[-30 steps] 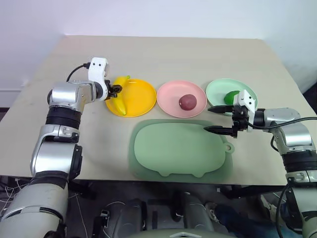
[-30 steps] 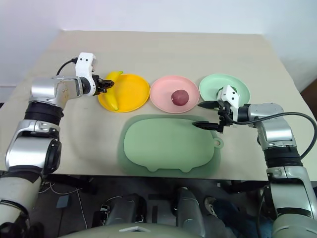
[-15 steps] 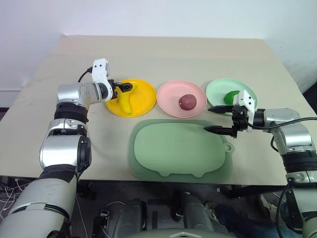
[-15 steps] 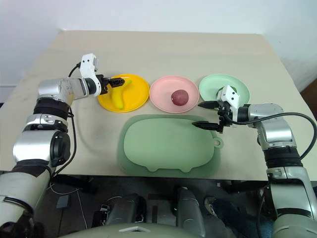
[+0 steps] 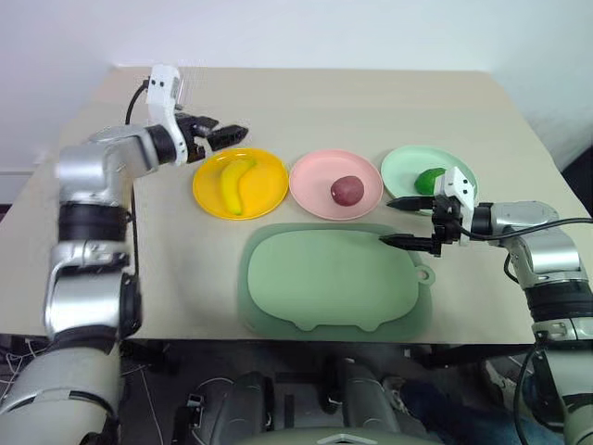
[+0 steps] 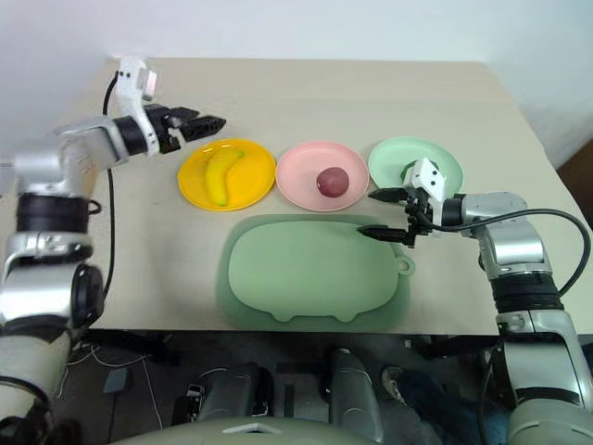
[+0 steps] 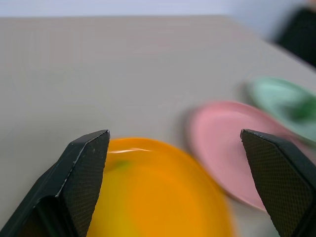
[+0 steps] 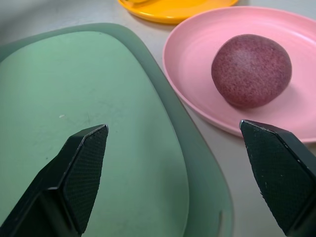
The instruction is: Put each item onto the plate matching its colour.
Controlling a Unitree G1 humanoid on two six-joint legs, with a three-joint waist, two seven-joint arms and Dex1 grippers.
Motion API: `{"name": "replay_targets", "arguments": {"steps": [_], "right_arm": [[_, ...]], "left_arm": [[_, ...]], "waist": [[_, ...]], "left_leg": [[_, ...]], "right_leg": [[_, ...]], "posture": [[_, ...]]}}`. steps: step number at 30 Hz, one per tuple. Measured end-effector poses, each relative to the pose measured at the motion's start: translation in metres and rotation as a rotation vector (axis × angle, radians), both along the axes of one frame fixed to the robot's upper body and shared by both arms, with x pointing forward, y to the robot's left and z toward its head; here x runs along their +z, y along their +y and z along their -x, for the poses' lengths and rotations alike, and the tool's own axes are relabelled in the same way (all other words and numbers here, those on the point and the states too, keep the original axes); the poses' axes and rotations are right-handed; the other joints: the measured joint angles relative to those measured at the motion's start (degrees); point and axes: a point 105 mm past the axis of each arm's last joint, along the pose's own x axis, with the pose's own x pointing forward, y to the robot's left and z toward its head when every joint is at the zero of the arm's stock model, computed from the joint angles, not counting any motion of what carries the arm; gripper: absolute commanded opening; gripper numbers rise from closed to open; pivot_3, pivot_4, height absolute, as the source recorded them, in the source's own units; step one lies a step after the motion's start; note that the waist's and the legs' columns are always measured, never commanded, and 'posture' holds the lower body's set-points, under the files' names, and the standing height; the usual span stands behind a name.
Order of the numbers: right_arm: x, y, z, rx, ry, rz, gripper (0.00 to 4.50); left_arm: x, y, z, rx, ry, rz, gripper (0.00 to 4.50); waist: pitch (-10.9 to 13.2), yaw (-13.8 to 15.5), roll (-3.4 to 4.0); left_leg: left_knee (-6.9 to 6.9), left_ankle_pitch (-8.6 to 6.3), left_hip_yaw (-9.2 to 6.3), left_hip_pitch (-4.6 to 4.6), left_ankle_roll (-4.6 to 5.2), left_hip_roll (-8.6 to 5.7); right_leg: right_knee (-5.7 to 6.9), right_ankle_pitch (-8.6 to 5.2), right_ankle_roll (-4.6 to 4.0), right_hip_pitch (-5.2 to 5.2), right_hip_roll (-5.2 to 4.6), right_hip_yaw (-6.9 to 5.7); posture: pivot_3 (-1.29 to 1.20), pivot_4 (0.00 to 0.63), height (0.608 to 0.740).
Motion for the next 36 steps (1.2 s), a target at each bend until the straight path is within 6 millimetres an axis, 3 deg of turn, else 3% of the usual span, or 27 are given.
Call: {"name": "replay_targets", "arguments": {"steps": [6, 10, 13, 17, 20, 31, 36], "right_arm": [[0.012, 0.007, -0.010, -0.005, -0.020, -0.038, 4.50], [0.014, 0.004, -0.014, -0.031, -0.007, -0.067, 4.50], [0.017, 0.007, -0.015, -0.024, -0.012, -0.075, 4.50], [0.017, 0.007, -0.015, -0.019, -0.010, -0.076, 4.50], [0.017, 0.007, -0.014, -0.013, -0.008, -0.077, 4.50], [0.018, 0.010, -0.012, 0.001, 0.013, -0.086, 4.50], [0.026, 0.014, -0.013, 0.025, 0.008, -0.111, 4.50]], "left_arm": [[-0.002, -0.008, 0.044, -0.209, -0.039, -0.013, 4.46], [-0.018, -0.007, 0.071, -0.373, -0.009, -0.031, 4.46], [-0.039, -0.005, 0.085, -0.450, -0.088, -0.062, 4.46], [-0.048, -0.013, 0.087, -0.477, -0.270, -0.067, 4.46], [-0.056, -0.009, 0.082, -0.427, -0.355, -0.104, 4.46], [-0.079, 0.005, 0.081, -0.421, -0.343, -0.142, 4.46], [-0.074, 0.010, 0.085, -0.491, -0.266, -0.064, 4.46]], "waist": [[0.00, -0.35, 0.00], [0.00, -0.42, 0.00], [-0.01, -0.39, 0.01], [-0.01, 0.13, 0.01], [-0.01, 0.10, 0.02], [-0.01, -0.19, 0.02], [-0.01, -0.34, 0.02]], "left_leg": [[0.02, -0.01, -0.12, 0.03, 0.02, -0.01], [-0.03, -0.01, -0.06, 0.00, 0.02, -0.01], [-0.03, -0.03, -0.08, 0.03, 0.05, -0.02], [0.13, -0.08, -0.10, -0.11, 0.14, -0.02], [0.08, -0.14, -0.07, -0.03, 0.25, -0.03], [0.08, -0.20, -0.08, -0.06, 0.36, 0.02], [0.08, -0.20, -0.09, -0.14, 0.36, 0.02]], "right_leg": [[-0.04, -0.01, 0.00, 0.02, -0.01, 0.03], [-0.06, -0.02, -0.01, -0.01, 0.01, 0.02], [-0.09, -0.02, -0.02, 0.00, -0.01, 0.04], [-0.12, -0.01, -0.02, -0.02, -0.03, -0.02], [-0.10, -0.01, -0.03, -0.02, -0.03, 0.01], [-0.10, -0.01, -0.02, -0.03, -0.02, -0.04], [-0.08, -0.01, -0.03, -0.11, -0.01, -0.04]], "posture": [[0.00, 0.150, 0.740], [0.00, 0.150, 0.740], [0.00, 0.150, 0.740], [0.00, 0.150, 0.740], [0.00, 0.150, 0.740], [0.00, 0.150, 0.740], [0.00, 0.150, 0.740]]}}
